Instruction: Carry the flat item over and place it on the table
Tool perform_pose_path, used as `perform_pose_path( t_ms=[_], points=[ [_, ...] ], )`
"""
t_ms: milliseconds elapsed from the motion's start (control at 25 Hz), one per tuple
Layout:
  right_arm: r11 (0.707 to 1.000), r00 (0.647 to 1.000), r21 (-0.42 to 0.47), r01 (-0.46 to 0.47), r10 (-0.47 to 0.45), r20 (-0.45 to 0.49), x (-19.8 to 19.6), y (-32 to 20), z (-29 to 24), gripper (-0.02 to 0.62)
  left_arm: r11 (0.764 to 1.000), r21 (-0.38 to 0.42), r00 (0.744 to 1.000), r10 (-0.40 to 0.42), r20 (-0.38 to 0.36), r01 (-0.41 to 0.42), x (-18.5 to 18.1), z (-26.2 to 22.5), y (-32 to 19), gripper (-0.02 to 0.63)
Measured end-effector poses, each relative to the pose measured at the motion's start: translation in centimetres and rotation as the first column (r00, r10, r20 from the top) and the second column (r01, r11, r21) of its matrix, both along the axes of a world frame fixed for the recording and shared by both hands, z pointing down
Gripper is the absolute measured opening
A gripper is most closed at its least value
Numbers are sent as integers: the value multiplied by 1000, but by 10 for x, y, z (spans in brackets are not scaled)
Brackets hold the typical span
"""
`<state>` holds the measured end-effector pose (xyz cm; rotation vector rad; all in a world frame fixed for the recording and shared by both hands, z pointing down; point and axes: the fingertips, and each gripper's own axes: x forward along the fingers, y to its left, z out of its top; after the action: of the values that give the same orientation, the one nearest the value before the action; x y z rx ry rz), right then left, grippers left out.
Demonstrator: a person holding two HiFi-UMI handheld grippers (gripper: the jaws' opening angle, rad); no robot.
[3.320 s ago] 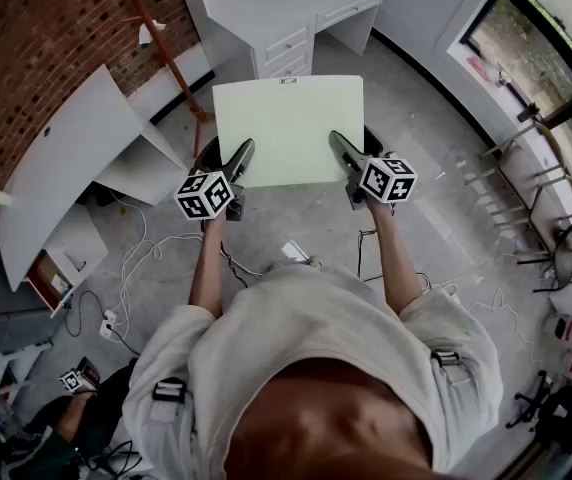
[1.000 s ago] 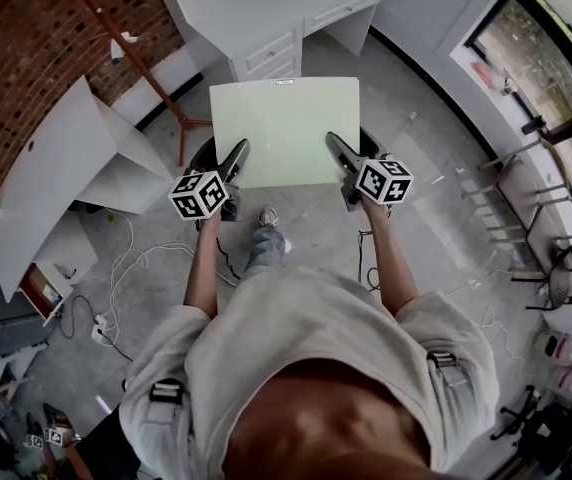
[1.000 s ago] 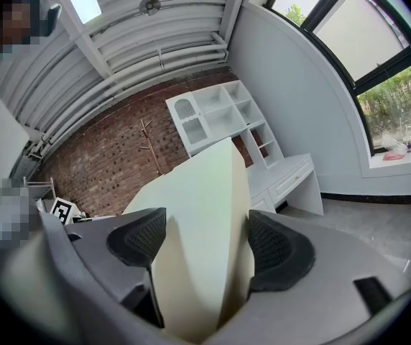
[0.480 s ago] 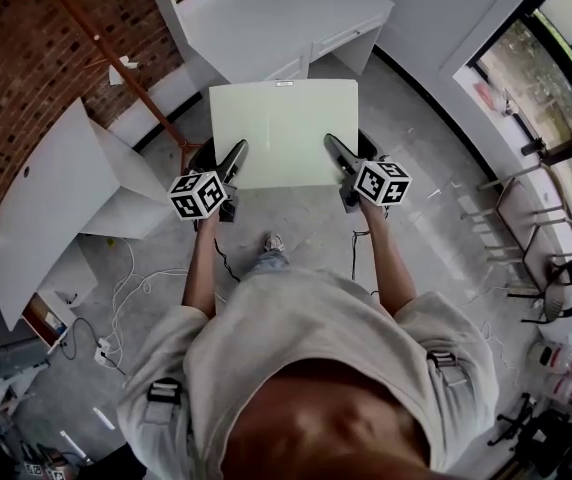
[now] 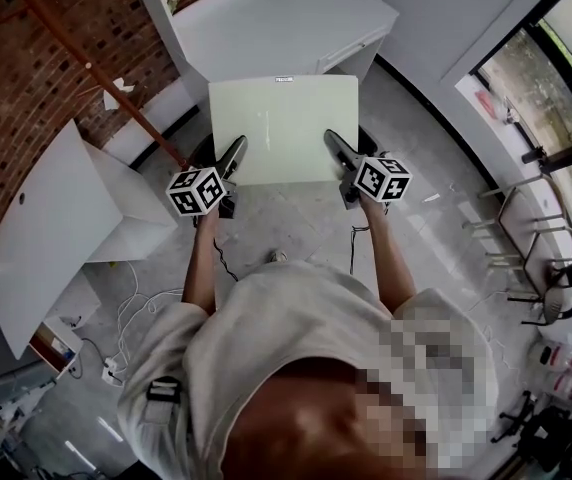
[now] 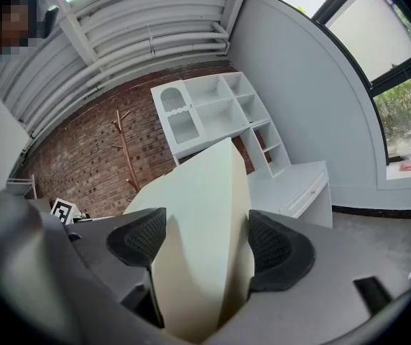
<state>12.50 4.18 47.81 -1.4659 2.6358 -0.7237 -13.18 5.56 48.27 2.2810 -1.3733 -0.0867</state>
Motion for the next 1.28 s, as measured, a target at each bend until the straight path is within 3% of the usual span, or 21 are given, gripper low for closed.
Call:
perform_pose_path(
  t_ms=[520,1280],
  points=[
    [999,999,-15,-52,52,2,-10,-54,17,367,999,-13,999,50,0,-50,-10,16,-67,359],
    [999,999,-42,-30,31,16,-19,-86,33,367,999,-39,1000,28,2,-27,-22,28,-94,353]
  ],
)
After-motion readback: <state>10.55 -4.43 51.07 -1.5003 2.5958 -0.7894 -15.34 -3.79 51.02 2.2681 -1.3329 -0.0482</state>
